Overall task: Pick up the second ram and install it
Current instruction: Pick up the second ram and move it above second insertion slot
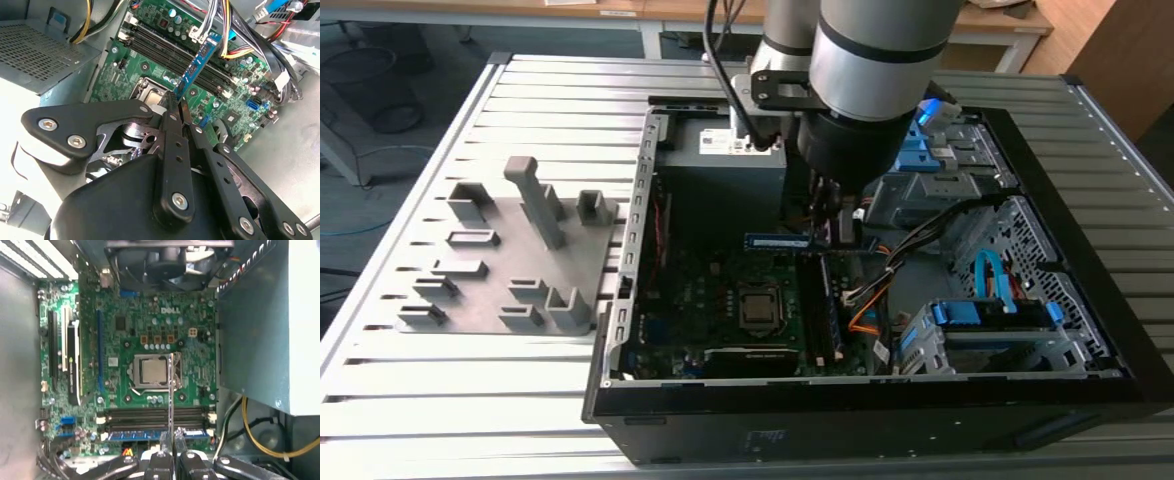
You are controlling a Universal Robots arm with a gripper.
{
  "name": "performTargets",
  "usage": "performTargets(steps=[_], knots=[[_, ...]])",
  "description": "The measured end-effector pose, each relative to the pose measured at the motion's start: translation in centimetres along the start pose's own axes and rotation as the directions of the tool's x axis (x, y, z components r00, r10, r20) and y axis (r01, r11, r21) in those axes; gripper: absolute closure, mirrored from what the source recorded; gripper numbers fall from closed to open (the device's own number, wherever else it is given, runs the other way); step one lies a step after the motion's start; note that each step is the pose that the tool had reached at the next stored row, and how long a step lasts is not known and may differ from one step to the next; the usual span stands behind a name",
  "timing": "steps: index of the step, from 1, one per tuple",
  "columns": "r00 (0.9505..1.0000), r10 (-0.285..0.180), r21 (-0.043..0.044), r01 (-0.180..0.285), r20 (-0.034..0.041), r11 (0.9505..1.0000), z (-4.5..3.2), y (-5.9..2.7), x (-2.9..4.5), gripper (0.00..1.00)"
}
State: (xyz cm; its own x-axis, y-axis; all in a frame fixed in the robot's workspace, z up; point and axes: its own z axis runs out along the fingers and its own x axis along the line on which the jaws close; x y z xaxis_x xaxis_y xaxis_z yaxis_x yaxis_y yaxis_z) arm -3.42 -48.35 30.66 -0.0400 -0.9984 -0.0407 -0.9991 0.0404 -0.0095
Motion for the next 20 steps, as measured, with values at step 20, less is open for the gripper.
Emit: performTargets(steps=[20], knots=[[1.0,0.0,0.0002,0.0,-0.0037,1.0,0.22,1.03,1.38,0.86]])
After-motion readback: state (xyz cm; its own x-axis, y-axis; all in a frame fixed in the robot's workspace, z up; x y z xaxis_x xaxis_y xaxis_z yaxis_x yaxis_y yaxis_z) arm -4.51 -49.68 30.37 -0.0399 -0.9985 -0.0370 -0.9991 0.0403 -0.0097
